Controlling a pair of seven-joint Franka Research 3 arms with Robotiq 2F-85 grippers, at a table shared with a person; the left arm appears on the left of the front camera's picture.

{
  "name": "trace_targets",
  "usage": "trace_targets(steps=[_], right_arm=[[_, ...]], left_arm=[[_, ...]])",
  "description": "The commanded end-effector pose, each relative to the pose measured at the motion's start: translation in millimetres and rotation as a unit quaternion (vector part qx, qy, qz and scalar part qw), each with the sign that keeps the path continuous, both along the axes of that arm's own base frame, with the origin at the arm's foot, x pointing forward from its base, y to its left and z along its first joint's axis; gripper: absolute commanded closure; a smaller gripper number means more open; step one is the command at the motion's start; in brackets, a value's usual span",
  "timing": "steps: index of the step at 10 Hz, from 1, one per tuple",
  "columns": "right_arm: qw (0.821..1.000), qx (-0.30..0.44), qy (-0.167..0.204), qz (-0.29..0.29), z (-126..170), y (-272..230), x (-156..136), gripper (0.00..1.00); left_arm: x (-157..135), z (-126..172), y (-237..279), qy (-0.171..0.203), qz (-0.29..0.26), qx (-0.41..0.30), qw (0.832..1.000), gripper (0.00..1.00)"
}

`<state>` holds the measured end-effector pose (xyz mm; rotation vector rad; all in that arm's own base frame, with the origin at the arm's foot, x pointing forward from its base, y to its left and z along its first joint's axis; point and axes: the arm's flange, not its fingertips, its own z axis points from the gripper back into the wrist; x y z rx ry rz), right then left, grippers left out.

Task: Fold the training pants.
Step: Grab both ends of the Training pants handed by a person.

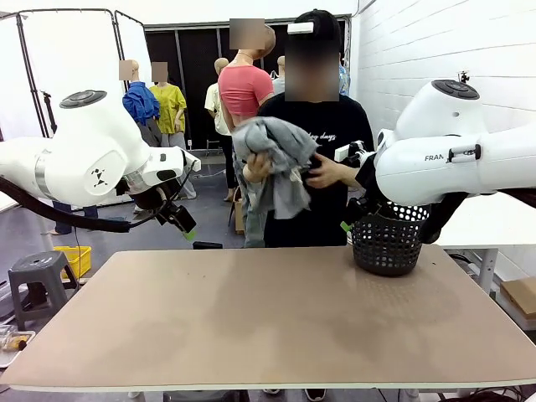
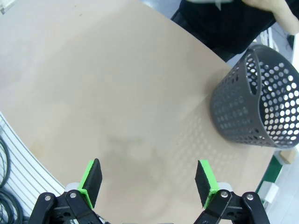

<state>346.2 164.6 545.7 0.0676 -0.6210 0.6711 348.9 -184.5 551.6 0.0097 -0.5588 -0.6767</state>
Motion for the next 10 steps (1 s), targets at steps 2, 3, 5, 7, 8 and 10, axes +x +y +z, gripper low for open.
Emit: trace_targets(steps=[2, 3, 5, 7, 8, 10], right_arm=[[1.000, 0.001, 0.000, 0.000, -0.1, -0.4, 0.4, 0.00], [1.000, 0.001, 0.000, 0.000, -0.1, -0.4, 0.4, 0.00], [1.000, 0.001, 0.000, 0.000, -0.1, -0.4, 0.4, 0.00], [1.000, 0.001, 0.000, 0.000, -0.1, -0.4, 0.4, 0.00], [1.000, 0.001, 0.000, 0.000, -0.1, -0.4, 0.4, 0.00], [1.000, 0.001, 0.000, 0.000, -0.1, -0.4, 0.4, 0.00]], left_arm=[[0.4, 0.0, 0.7, 0.000, 0.001, -0.001, 1.000, 0.00], [0.4, 0.0, 0.7, 0.000, 0.001, -0.001, 1.000, 0.00], [0.4, 0.0, 0.7, 0.000, 0.001, -0.001, 1.000, 0.00], [0.4, 0.0, 0.7, 0.000, 0.001, -0.001, 1.000, 0.00], [0.4, 0.0, 0.7, 0.000, 0.001, -0.001, 1.000, 0.00], [0.4, 0.0, 0.7, 0.000, 0.001, -0.001, 1.000, 0.00]])
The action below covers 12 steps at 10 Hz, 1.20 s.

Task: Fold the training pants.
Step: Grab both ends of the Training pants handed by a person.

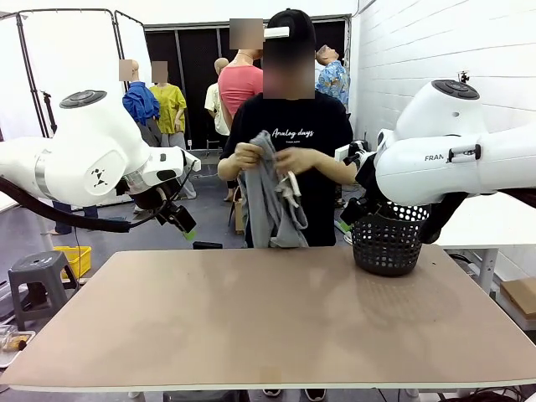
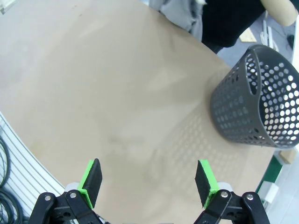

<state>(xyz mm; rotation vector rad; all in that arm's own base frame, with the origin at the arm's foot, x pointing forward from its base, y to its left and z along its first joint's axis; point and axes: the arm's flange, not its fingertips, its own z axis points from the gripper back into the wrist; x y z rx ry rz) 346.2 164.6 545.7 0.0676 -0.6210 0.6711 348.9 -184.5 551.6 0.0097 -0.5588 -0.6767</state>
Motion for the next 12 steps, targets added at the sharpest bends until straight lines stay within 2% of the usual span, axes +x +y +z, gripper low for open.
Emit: trace_targets(steps=[1, 12], right_arm=[[1.000, 0.001, 0.000, 0.000, -0.1, -0.4, 0.4, 0.00], [1.000, 0.001, 0.000, 0.000, -0.1, -0.4, 0.4, 0.00]], left_arm=[[0.4, 0.0, 0.7, 0.000, 0.001, -0.001, 1.000, 0.00], [0.4, 0.0, 0.7, 0.000, 0.001, -0.001, 1.000, 0.00]])
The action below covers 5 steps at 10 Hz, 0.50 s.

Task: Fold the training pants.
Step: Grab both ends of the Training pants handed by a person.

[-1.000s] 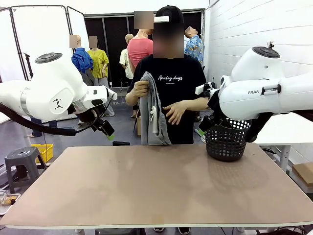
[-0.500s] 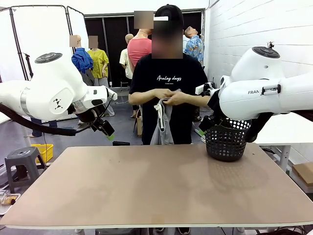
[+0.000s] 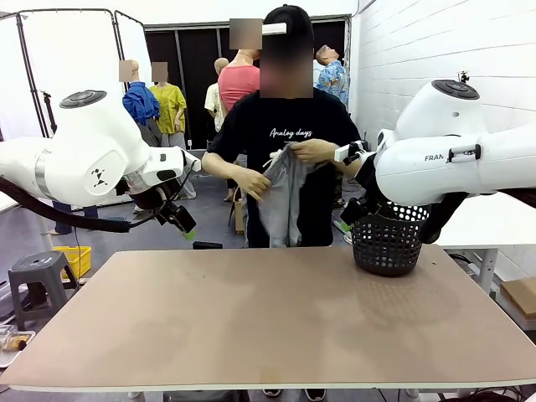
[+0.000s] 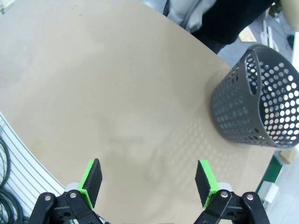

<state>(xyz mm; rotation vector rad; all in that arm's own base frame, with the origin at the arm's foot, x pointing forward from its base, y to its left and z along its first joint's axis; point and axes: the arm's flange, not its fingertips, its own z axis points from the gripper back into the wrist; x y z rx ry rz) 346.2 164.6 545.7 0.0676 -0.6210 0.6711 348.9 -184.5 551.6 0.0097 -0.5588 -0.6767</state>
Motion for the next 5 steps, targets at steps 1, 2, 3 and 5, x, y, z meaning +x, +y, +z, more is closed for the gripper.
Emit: trace_targets(steps=[1, 2, 3, 5], right_arm=[[1.000, 0.001, 0.000, 0.000, -0.1, -0.4, 0.4, 0.00], [1.000, 0.001, 0.000, 0.000, -0.1, -0.4, 0.4, 0.00], [1.000, 0.001, 0.000, 0.000, -0.1, -0.4, 0.4, 0.00], [1.000, 0.001, 0.000, 0.000, -0.1, -0.4, 0.4, 0.00]], left_arm=[[0.4, 0.0, 0.7, 0.000, 0.001, -0.001, 1.000, 0.00], [0.4, 0.0, 0.7, 0.000, 0.001, -0.001, 1.000, 0.00], [0.4, 0.0, 0.7, 0.000, 0.001, -0.001, 1.000, 0.00], [0.4, 0.0, 0.7, 0.000, 0.001, -0.001, 1.000, 0.00]])
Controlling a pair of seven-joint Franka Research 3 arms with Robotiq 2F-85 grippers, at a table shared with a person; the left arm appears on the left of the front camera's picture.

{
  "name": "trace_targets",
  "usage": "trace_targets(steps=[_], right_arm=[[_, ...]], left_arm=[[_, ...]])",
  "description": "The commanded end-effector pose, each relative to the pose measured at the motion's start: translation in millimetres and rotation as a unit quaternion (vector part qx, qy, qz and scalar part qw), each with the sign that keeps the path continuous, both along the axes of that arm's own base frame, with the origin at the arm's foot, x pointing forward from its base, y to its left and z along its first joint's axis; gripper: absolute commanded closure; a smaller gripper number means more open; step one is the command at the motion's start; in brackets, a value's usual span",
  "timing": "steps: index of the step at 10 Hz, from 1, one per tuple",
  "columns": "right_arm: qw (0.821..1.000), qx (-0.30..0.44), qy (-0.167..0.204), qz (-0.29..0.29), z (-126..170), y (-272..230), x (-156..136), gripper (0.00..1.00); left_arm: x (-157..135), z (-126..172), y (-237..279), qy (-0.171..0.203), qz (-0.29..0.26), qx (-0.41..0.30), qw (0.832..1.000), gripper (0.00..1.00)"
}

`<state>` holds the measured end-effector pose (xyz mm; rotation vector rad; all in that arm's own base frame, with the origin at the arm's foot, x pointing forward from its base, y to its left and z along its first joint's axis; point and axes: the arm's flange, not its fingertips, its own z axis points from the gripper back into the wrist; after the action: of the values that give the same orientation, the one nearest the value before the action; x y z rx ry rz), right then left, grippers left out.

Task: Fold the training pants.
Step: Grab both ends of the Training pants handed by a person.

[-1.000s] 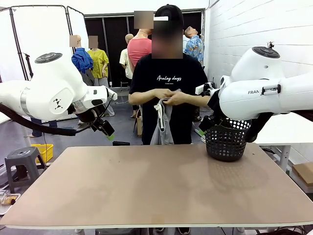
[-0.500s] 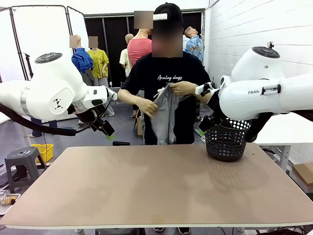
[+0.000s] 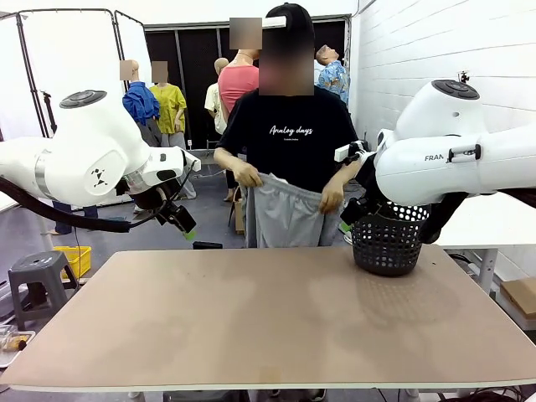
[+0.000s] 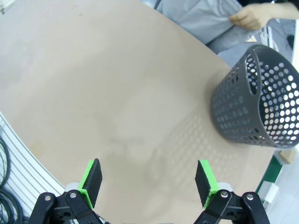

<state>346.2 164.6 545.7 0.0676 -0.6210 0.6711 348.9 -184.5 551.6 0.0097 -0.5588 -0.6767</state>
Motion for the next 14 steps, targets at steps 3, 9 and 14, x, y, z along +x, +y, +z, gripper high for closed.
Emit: trace_targets(steps=[3, 9, 14], right_arm=[[1.000, 0.001, 0.000, 0.000, -0.1, -0.4, 0.4, 0.00], [1.000, 0.001, 0.000, 0.000, -0.1, -0.4, 0.4, 0.00], [1.000, 0.001, 0.000, 0.000, -0.1, -0.4, 0.4, 0.00]], left_arm=[[0.4, 0.0, 0.7, 0.000, 0.001, -0.001, 1.000, 0.00], [0.4, 0.0, 0.7, 0.000, 0.001, -0.001, 1.000, 0.00], [0.4, 0.0, 0.7, 0.000, 0.001, -0.001, 1.000, 0.00]])
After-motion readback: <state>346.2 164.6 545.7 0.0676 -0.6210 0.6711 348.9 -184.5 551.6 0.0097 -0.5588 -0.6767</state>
